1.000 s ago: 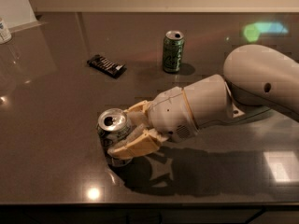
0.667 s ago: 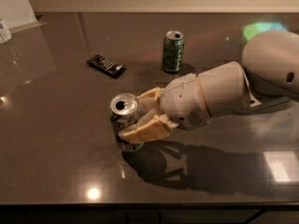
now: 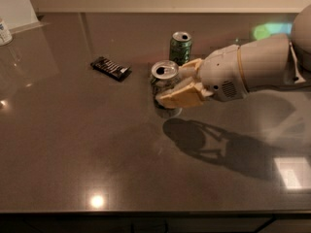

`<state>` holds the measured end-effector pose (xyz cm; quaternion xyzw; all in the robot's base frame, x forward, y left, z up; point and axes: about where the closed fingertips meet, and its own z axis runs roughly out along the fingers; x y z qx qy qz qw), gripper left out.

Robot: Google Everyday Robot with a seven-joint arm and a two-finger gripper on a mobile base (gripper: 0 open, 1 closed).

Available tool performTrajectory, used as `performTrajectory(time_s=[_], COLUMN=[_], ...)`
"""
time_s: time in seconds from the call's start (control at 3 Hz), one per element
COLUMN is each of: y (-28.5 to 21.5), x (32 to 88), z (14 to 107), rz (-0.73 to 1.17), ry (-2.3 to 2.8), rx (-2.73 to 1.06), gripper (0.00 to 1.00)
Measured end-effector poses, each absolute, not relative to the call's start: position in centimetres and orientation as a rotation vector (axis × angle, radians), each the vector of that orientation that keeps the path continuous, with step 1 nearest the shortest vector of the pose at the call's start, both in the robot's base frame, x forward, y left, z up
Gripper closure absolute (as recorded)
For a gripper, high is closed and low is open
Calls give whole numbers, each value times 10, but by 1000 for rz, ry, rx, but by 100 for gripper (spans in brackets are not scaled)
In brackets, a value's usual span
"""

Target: Move 7up can near green can

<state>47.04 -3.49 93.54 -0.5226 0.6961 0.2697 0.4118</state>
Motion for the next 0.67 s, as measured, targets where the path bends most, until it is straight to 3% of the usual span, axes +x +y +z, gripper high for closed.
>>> performTrajectory(time_s=[0.67], y=[-86], x=[550], z=[938], rz=[569], ry=[1798], rx=[-1141], gripper=[100])
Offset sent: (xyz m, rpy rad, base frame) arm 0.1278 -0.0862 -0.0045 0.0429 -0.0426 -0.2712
